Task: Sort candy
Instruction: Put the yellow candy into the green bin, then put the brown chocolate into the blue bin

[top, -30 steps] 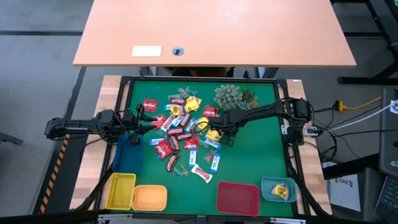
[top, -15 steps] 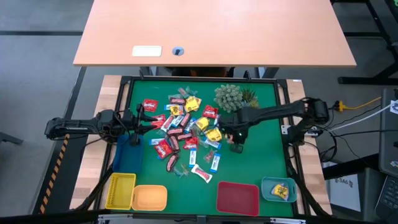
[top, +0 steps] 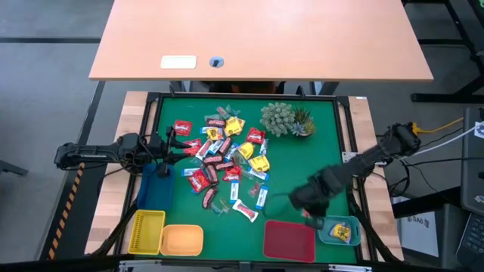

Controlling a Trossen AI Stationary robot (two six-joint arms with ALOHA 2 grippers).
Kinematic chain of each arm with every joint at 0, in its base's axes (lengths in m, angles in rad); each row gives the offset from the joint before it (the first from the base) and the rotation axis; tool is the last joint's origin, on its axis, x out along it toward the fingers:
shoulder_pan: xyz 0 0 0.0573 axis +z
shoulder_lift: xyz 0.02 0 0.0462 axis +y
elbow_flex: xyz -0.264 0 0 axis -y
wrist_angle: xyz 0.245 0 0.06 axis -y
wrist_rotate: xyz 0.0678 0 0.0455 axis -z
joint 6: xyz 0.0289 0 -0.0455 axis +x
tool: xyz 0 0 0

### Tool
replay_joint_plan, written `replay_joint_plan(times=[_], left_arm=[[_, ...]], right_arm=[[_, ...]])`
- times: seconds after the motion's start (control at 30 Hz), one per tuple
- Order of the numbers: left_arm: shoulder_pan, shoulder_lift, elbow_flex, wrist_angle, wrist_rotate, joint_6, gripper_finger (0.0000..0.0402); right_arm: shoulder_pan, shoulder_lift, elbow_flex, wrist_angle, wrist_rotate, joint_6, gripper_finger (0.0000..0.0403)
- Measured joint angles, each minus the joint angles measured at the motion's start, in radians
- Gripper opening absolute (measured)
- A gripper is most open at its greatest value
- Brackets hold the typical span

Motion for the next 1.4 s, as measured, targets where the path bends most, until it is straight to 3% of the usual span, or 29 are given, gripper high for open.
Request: replay_joint_plan(times=[0.27,0.47,0.7,1.0,1.23,1.4], left_arm=[[0.000,0.000,0.000,0.000,0.000,0.001,0.0128],[0.000,0.000,0.000,0.000,0.000,0.003,0.0128],[0.000,0.000,0.000,0.000,-0.001,0.001,0.0128],[-0.001,0.042,0.000,0.066,-0.023,-0.041,0.0128],[-0.019,0.161,0.007,0.167,-0.023,-0.042,0.0128],[-0.074,0.319,0.117,0.174,-0.029,0.015,0.0128]], right_arm=[[0.242,0.000,0.000,0.007,-0.024,0.253,0.0027],[0.321,0.000,0.000,0.010,-0.038,0.304,0.0028],[0.331,0.000,0.000,0.009,-0.039,0.324,0.0037],[0.331,0.000,0.000,0.004,-0.039,0.324,0.0139],[0.331,0.000,0.000,0.005,-0.005,0.325,0.0185],[0.331,0.000,0.000,0.013,-0.005,0.325,0.0190]])
